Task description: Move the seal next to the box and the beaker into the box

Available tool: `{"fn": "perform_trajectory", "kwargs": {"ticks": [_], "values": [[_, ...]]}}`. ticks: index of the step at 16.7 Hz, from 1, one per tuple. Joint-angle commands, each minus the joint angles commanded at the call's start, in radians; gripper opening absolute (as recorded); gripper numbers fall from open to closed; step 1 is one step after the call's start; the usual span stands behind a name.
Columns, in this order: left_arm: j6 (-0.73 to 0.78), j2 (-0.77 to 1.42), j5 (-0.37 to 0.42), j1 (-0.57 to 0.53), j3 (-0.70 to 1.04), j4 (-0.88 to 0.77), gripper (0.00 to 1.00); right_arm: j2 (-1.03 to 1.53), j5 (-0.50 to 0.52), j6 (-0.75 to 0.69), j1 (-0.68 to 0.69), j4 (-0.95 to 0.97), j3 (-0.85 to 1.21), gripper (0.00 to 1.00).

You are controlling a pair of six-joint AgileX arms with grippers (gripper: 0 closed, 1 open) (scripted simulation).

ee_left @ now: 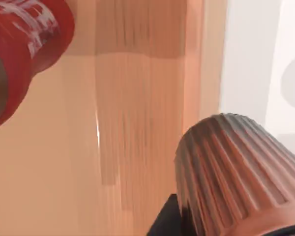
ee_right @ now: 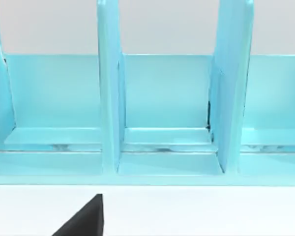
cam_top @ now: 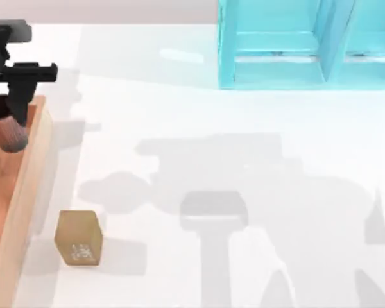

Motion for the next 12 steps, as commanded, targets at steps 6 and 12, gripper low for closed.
{"fn": "perform_trajectory", "kwargs": {"ticks": [6, 12], "values": [[0.340, -0.316, 0.010, 0.331, -0.426, 0.099, 0.00, 0.000, 0.000, 0.000, 0.000, 0.000, 0.000, 1.00], [0.506, -0.488, 0.016, 0.513, -0.620, 0.153, 0.00, 0.000, 0.000, 0.000, 0.000, 0.000, 0.000, 1.00]]}}
